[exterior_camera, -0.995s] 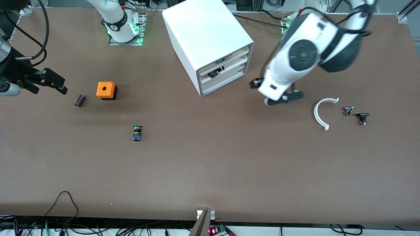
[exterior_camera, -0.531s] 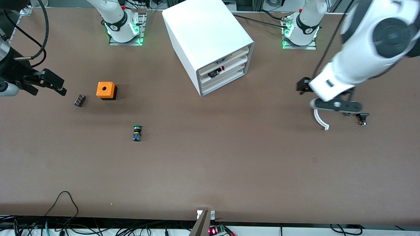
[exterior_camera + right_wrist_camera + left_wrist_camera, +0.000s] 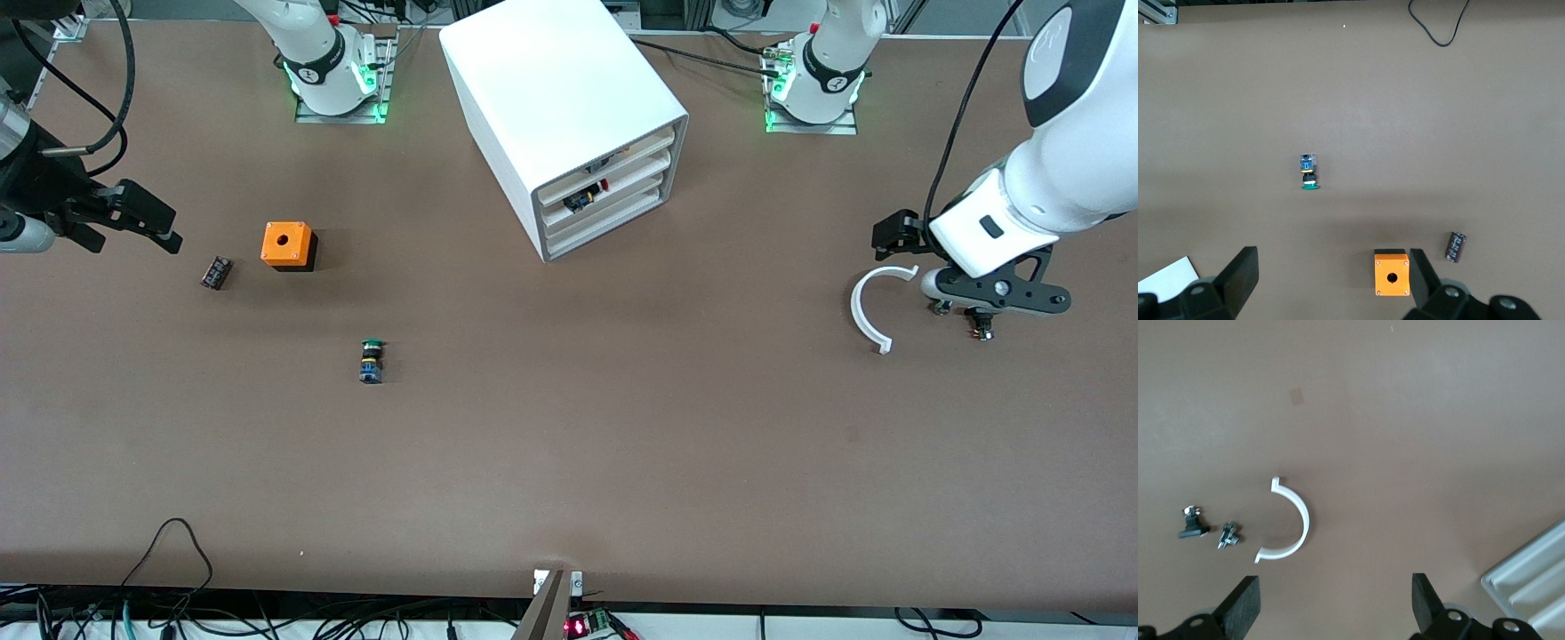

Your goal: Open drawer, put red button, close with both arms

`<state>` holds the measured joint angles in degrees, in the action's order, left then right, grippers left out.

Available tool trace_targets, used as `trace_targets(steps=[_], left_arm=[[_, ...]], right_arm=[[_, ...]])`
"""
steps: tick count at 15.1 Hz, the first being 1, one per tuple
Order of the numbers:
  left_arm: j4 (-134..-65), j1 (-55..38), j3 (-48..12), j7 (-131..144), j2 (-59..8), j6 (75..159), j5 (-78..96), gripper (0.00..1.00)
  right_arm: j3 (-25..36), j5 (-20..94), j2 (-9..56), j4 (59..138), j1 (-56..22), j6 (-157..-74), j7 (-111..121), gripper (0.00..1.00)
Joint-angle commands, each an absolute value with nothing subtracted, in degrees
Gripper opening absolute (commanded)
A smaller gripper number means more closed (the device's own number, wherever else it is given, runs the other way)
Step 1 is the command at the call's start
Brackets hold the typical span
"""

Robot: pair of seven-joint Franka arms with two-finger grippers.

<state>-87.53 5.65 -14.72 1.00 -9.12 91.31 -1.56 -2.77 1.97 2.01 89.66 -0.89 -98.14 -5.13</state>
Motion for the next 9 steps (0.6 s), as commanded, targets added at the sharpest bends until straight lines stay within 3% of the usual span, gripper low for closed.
trace_targets(steps=[1,3,9], left_arm=[[-99.8,-0.9,-4.7,-0.8,1.7,99.4,1.7,1.0],[-102.6,-2.4,-3.3,-0.9,4.5,99.4,1.6,1.0],[-101.3,-3.3,-2.4,-1.2,4.7,96.1,1.1,1.0]], right_arm=[[-3.6,1.5,0.8,91.2,-0.1,-98.9,-5.5,1.0],[-3.6,1.6,0.8,91.1,-0.1,-98.8,-5.5,1.0],[-3.6,1.6,1.1,91.2,-0.1,-98.7,-5.5,1.0]])
